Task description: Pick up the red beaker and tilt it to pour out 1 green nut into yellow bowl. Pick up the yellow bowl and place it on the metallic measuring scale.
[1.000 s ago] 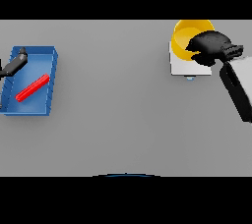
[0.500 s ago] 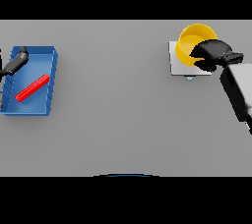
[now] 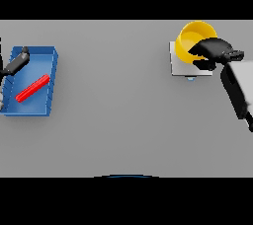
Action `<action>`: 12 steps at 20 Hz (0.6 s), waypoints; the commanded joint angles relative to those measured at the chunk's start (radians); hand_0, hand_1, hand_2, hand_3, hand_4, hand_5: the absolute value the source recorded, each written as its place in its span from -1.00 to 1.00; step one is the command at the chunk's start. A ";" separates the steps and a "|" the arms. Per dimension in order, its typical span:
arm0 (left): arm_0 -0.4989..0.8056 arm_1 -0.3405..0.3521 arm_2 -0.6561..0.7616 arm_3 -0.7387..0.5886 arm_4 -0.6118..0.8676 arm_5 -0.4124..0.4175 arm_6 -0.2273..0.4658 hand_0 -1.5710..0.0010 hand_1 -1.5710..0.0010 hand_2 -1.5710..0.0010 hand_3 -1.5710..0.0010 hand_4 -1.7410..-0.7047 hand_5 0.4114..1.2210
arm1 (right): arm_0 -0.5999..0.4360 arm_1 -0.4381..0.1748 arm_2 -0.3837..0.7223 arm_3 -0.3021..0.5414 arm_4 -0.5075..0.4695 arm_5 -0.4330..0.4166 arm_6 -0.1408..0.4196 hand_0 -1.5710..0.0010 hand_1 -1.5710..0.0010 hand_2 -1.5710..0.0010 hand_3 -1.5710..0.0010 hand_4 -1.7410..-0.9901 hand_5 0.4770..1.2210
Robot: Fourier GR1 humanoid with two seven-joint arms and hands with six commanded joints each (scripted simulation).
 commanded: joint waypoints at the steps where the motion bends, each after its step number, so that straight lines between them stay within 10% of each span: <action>1: -0.010 0.000 0.002 0.008 0.000 -0.005 0.003 1.00 1.00 1.00 1.00 0.97 -0.37 | -0.008 0.003 0.008 0.011 0.010 0.007 0.005 -0.01 0.10 0.00 0.08 -0.65 0.48; 5: -0.010 -0.001 0.008 0.018 0.006 -0.007 -0.001 1.00 1.00 1.00 1.00 0.96 -0.38 | -0.013 0.000 0.038 0.019 0.035 0.011 -0.042 0.59 0.63 0.51 0.36 -0.52 0.16; 12: -0.005 -0.018 -0.002 0.039 -0.001 -0.003 -0.019 1.00 1.00 1.00 1.00 0.96 -0.38 | -0.025 0.018 0.024 0.050 0.027 -0.011 -0.048 0.91 0.92 0.90 0.66 -0.42 -0.14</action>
